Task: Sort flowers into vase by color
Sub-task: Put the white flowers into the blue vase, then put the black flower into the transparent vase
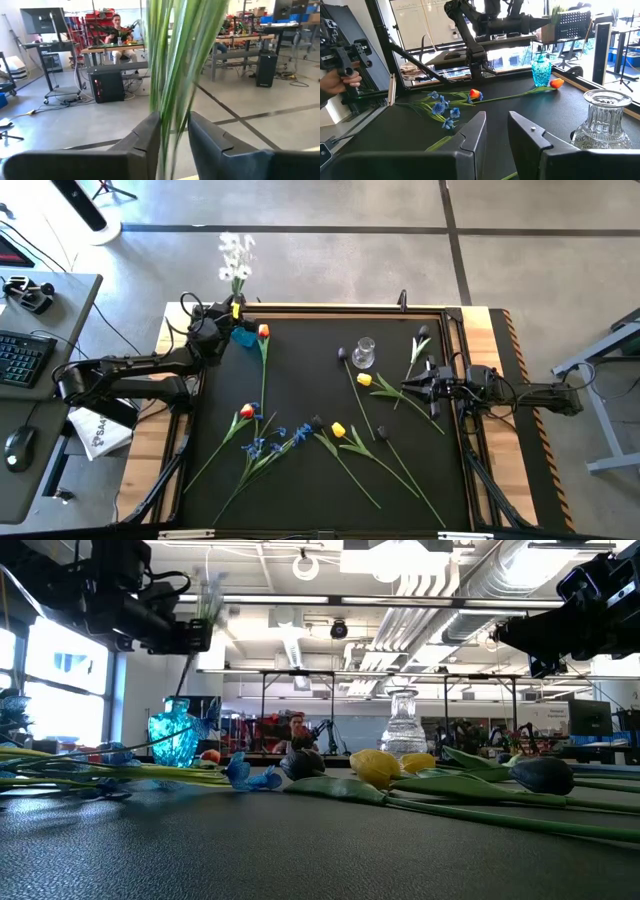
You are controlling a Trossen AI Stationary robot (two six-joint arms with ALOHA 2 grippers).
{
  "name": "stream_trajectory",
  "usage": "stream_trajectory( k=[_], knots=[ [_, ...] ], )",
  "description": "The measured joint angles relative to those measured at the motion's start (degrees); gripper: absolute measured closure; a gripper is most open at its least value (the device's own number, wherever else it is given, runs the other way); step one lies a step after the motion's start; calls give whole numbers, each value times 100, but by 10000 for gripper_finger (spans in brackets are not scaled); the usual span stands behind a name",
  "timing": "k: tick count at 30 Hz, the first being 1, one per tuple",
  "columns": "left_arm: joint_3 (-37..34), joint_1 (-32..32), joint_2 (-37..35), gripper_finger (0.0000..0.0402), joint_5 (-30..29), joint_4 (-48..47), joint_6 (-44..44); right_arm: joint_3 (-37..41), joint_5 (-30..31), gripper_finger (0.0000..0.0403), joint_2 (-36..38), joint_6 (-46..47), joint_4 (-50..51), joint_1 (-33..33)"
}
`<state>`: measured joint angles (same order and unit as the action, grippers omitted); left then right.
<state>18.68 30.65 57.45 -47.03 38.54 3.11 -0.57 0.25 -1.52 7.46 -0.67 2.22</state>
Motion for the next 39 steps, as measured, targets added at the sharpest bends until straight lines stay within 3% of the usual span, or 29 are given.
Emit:
stream_trajectory(
  k=[11,26,39],
  knots=[
    [0,-712,-85,282,-43,-77,398,1,-1,325,0,-1,-1,2],
    [2,-2585,-678,282,-1350,-122,1353,0,-1,325,0,-1,0,1],
    [7,-3575,-297,282,-75,-443,497,0,0,325,0,-2,0,0]
  ],
)
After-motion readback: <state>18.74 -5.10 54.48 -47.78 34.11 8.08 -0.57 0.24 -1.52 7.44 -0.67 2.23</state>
